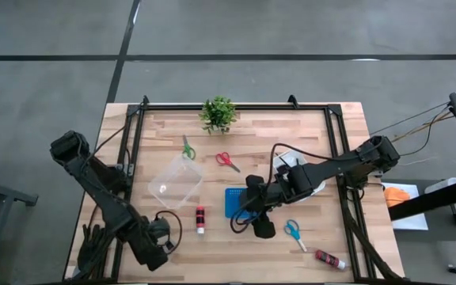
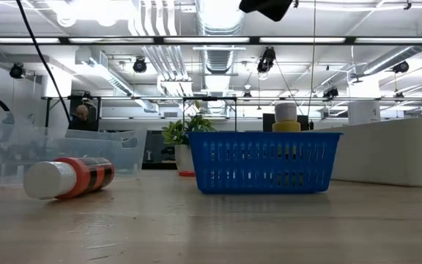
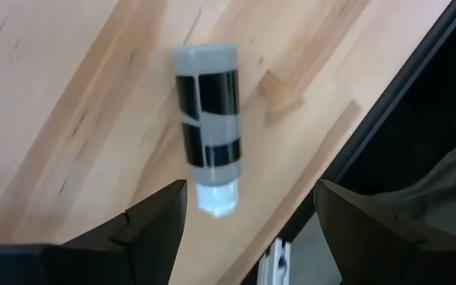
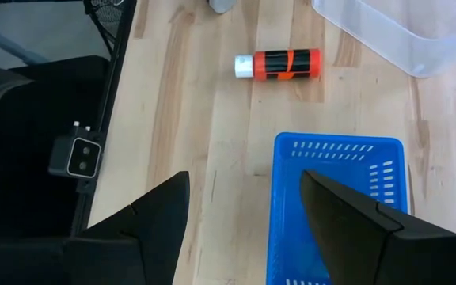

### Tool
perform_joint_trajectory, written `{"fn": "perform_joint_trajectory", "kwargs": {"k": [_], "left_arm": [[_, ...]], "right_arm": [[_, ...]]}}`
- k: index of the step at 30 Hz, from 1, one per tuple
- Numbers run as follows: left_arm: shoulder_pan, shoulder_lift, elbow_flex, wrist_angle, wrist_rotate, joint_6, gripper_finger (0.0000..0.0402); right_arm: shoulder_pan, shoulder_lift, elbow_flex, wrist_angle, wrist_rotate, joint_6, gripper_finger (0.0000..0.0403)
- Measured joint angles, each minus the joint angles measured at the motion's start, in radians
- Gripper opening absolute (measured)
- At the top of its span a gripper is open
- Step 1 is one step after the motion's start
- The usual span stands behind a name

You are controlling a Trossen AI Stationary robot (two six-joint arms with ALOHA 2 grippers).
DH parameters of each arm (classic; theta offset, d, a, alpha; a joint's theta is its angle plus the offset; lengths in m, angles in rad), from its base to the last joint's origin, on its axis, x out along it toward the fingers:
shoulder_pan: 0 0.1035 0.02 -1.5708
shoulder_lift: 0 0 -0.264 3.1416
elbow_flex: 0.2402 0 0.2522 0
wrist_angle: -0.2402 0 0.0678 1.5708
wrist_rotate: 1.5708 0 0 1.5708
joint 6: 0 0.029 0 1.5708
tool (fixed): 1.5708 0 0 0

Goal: Pick & Place Paint Supplies
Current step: Put the gray paint bottle in the blue bin

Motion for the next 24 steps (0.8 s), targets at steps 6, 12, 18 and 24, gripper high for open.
{"fn": "perform_joint_trajectory", "kwargs": {"k": [6,12,18,24], "left_arm": [[-0.008,0.0,-0.055,0.03,-0.024,-0.009,0.0283],[-0.009,0.0,-0.112,0.098,-0.071,-0.02,0.0283],[-0.005,0.0,-0.168,0.219,-0.11,-0.009,0.0283],[0.011,0.001,-0.179,0.223,-0.154,0.024,0.0283]], "right_arm": [[0.005,0.0,0.0,0.0,0.0,0.0,0.0238],[0.006,0.0,0.0,0.0,0.007,-0.005,0.0238],[0.006,0.0,0.001,0.002,0.023,-0.008,0.0238],[0.006,0.0,0.001,0.003,0.026,-0.014,0.0238]]}}
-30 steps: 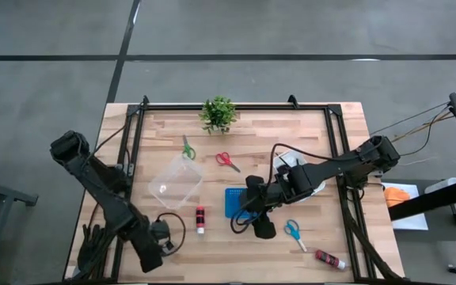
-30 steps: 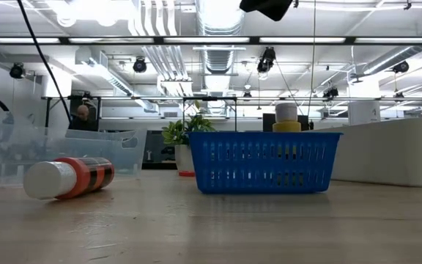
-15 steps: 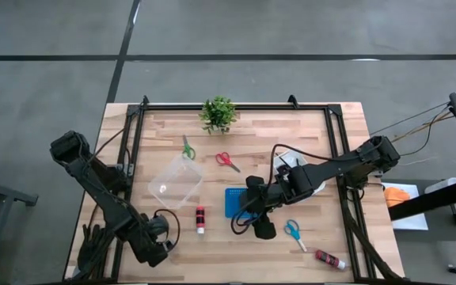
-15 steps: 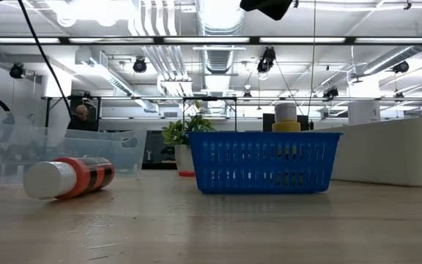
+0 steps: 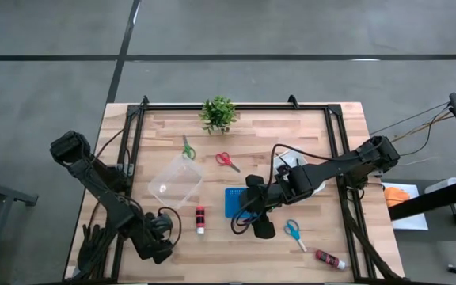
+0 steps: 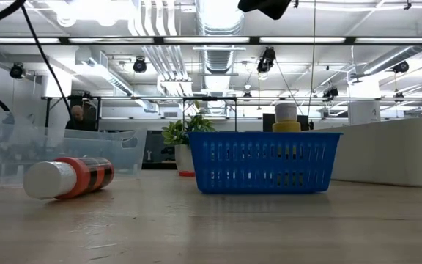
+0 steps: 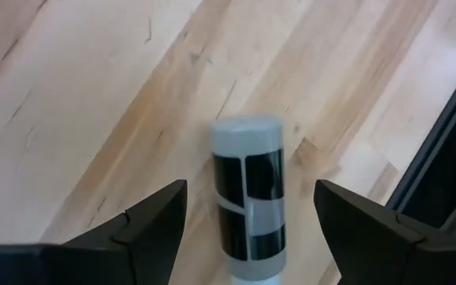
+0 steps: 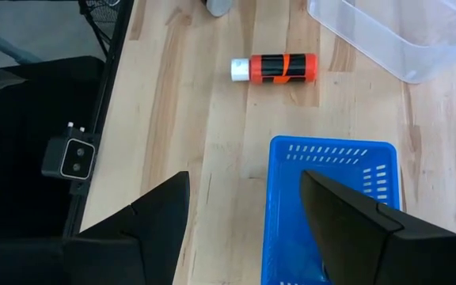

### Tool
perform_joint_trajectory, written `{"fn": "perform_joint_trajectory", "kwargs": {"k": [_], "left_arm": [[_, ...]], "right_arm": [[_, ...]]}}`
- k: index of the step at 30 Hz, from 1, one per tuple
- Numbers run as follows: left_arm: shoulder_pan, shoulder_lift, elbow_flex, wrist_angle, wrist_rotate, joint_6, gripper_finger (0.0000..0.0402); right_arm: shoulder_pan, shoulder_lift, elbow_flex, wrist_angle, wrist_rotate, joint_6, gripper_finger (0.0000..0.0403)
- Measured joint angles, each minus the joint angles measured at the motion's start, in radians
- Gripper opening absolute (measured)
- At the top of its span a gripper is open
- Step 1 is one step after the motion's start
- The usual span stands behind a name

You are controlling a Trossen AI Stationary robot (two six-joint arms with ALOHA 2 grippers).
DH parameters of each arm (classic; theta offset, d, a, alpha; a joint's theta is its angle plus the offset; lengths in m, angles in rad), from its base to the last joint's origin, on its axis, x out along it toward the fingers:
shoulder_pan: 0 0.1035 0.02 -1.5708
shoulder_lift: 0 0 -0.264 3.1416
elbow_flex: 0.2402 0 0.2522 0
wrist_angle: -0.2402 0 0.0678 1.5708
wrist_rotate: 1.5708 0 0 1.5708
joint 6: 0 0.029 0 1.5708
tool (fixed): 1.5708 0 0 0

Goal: Pick & Place Paint Supplies
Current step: Put the gray paint bottle in the blue bin

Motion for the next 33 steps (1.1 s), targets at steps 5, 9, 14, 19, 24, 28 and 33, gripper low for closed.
{"fn": "perform_joint_trajectory", "kwargs": {"k": [5,9,14,19,24,28,33], "left_arm": [[0.013,0.0,0.0,0.003,-0.014,0.018,0.0283],[0.019,0.014,0.003,0.039,-0.028,0.028,0.0283],[0.035,0.133,0.016,0.108,0.019,0.047,0.0282],[0.057,0.21,0.098,0.009,0.063,0.07,0.0283],[0.072,0.215,0.133,-0.033,0.066,0.055,0.0282],[0.079,0.215,0.133,-0.039,0.067,0.037,0.0256],[0.082,0.215,0.131,-0.052,0.066,0.024,0.0171]], "right_arm": [[0.0,0.0,0.0,0.0,0.0,-0.001,0.0238],[0.0,0.0,0.0,0.0,0.0,-0.004,0.0238],[0.0,0.0,0.0,0.001,0.0,-0.01,0.0238],[0.0,0.0,0.0,0.006,0.0,-0.012,0.0238],[0.004,0.0,0.0,0.006,0.0,-0.009,0.0238],[0.009,0.0,0.0,0.005,0.0,-0.011,0.0238],[0.013,0.0,0.0,0.005,0.0,-0.012,0.0238]]}}
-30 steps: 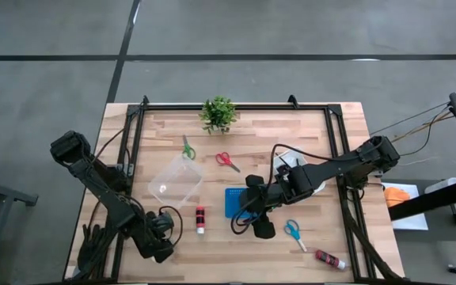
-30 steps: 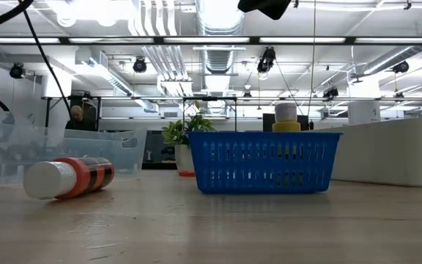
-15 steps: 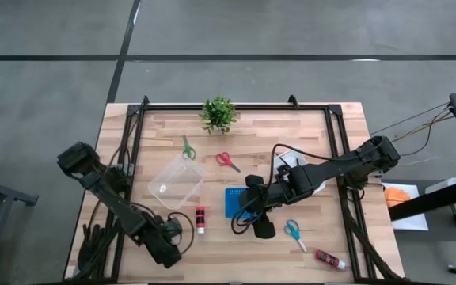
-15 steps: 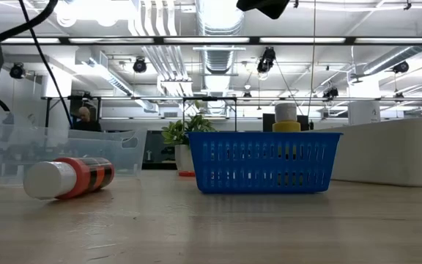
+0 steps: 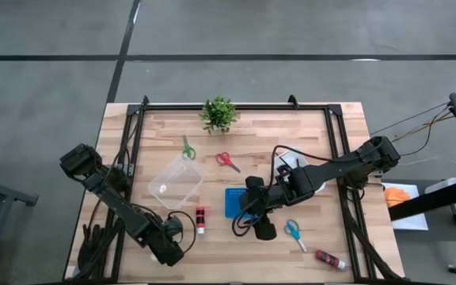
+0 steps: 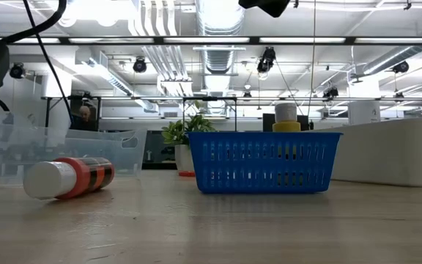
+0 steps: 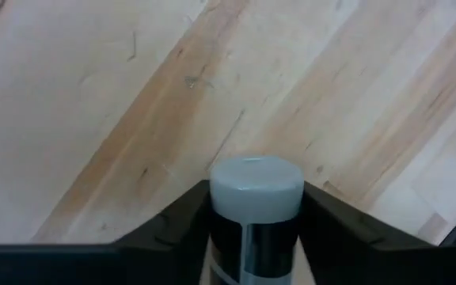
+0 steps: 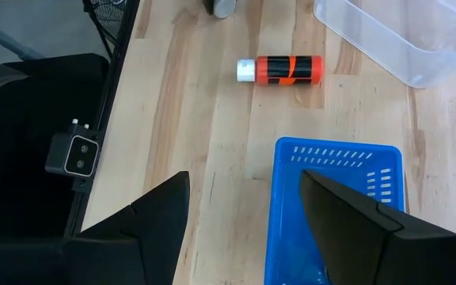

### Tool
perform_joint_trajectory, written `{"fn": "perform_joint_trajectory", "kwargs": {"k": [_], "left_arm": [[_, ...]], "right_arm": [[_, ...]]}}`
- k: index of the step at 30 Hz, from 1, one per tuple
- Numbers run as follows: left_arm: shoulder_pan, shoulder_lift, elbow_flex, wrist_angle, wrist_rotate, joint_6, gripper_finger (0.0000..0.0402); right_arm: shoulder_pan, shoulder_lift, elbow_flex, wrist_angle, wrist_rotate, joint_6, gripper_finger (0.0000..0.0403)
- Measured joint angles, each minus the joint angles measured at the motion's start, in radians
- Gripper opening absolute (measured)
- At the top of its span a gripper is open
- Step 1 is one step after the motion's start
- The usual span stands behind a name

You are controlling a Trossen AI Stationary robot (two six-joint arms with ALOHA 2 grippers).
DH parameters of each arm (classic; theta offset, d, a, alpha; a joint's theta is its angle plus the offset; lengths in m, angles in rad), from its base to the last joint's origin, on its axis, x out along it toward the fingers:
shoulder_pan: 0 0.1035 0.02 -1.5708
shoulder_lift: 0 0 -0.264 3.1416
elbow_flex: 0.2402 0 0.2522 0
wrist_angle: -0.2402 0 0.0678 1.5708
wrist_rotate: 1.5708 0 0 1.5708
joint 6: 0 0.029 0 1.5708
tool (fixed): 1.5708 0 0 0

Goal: Pick & Place Paint Supplies
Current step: Put the gray paint bottle in the blue bin

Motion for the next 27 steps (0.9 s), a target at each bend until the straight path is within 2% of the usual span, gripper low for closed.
{"fn": "perform_joint_trajectory", "kwargs": {"k": [3,6,9,12,17,21,24,27], "left_arm": [[0.001,0.002,0.001,0.036,-0.008,0.0,0.0122],[0.002,-0.003,0.002,0.036,-0.016,0.003,0.0099],[0.002,-0.023,0.001,0.054,-0.029,0.02,0.0104],[0.003,-0.057,0.017,0.066,-0.067,0.037,0.0126],[0.003,-0.123,0.046,0.16,-0.195,0.153,0.0144],[0.002,-0.178,0.059,0.328,-0.373,0.39,0.0145],[-0.001,-0.213,0.062,0.5,-0.525,0.662,0.0146],[-0.008,-0.235,0.061,0.748,-0.667,0.987,0.0146]], "right_arm": [[0.004,0.0,0.0,0.0,0.0,0.0,0.0238],[0.009,0.0,0.0,0.0,0.001,-0.007,0.0238],[0.021,0.0,0.0,0.0,0.029,-0.026,0.0238],[0.042,0.0,0.0,0.0,0.04,-0.063,0.0238],[0.101,0.0,0.0,0.001,0.097,-0.175,0.0238],[0.18,0.001,0.0,0.018,0.24,-0.254,0.0238],[0.242,0.001,0.0,0.037,0.392,-0.305,0.0238],[0.299,0.001,0.0,0.056,0.584,-0.342,0.0238]]}}
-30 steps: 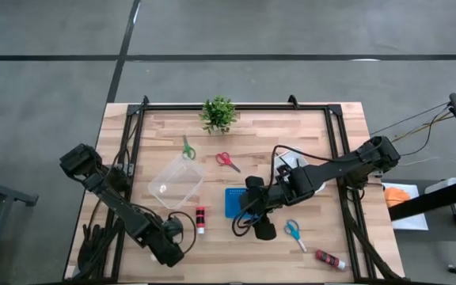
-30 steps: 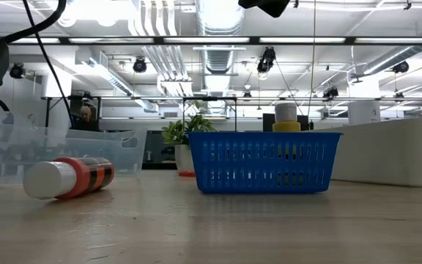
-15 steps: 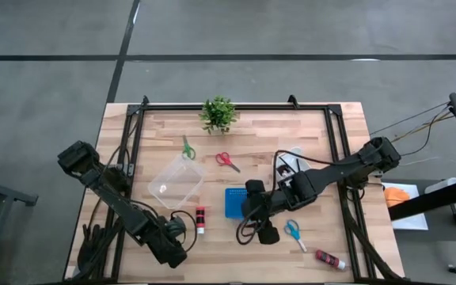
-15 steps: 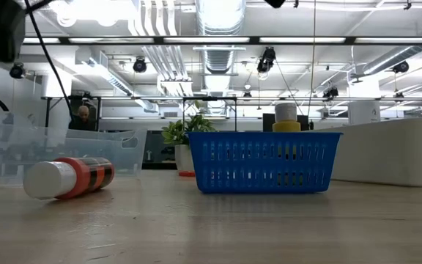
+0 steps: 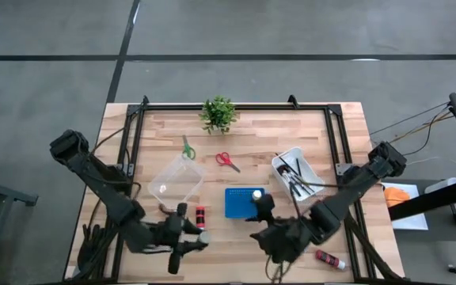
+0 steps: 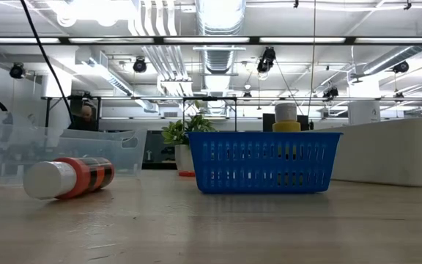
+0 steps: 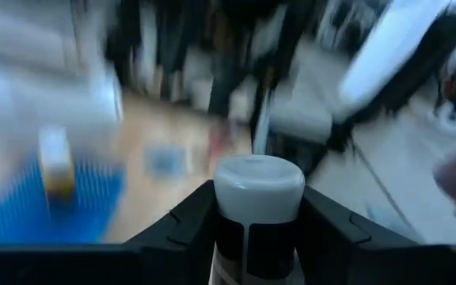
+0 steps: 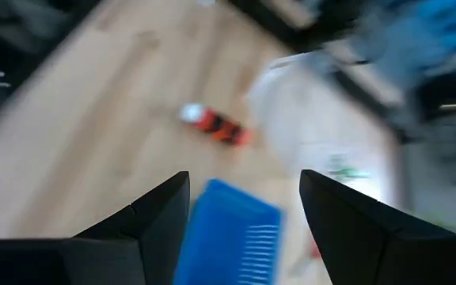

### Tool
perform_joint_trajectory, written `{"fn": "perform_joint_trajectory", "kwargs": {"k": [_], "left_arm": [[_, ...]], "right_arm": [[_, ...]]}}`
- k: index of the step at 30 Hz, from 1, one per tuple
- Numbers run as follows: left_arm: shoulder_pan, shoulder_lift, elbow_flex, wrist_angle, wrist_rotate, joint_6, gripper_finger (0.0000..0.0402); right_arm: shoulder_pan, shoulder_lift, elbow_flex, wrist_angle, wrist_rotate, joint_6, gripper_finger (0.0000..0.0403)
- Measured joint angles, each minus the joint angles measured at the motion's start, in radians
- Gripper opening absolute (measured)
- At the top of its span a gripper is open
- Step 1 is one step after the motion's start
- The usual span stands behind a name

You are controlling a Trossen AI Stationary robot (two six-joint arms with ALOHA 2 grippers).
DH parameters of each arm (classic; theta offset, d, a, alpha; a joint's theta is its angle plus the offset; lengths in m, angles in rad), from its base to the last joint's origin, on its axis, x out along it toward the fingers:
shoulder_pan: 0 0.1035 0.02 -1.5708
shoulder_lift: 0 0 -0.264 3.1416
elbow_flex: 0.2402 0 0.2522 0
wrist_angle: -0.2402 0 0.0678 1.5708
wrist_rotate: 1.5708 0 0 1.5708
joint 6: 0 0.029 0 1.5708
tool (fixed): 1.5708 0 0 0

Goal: Pick & Place Paint Supplies
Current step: Put the gray paint bottle in the blue bin

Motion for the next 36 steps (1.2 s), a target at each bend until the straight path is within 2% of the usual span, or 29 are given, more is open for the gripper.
{"fn": "perform_joint_trajectory", "kwargs": {"k": [2,4,8,11,19,28,36], "left_arm": [[-0.003,-0.002,-0.004,0.188,-0.071,0.192,0.0146],[0.002,-0.001,-0.016,0.389,-0.095,0.339,0.0147],[0.044,0.023,-0.049,0.722,-0.083,0.498,0.0147],[0.099,0.056,-0.073,0.876,-0.007,0.503,0.0147],[0.256,0.16,-0.08,1.194,0.177,0.319,0.0147],[0.373,0.249,-0.069,1.273,0.237,0.168,0.0147],[0.415,0.3,-0.048,1.291,0.26,0.103,0.0147]], "right_arm": [[0.034,0.0,0.0,0.0,0.134,-0.017,0.0238],[0.065,0.002,-0.001,0.0,0.25,-0.037,0.0238],[0.113,0.003,-0.022,0.021,0.451,-0.099,0.0238],[0.124,0.003,-0.062,0.087,0.566,-0.179,0.0238],[0.124,0.004,-0.222,0.358,0.842,-0.528,0.0238],[0.12,0.004,-0.32,0.661,0.882,-0.852,0.0238],[0.113,0.004,-0.309,0.829,0.82,-1.044,0.0238]]}}
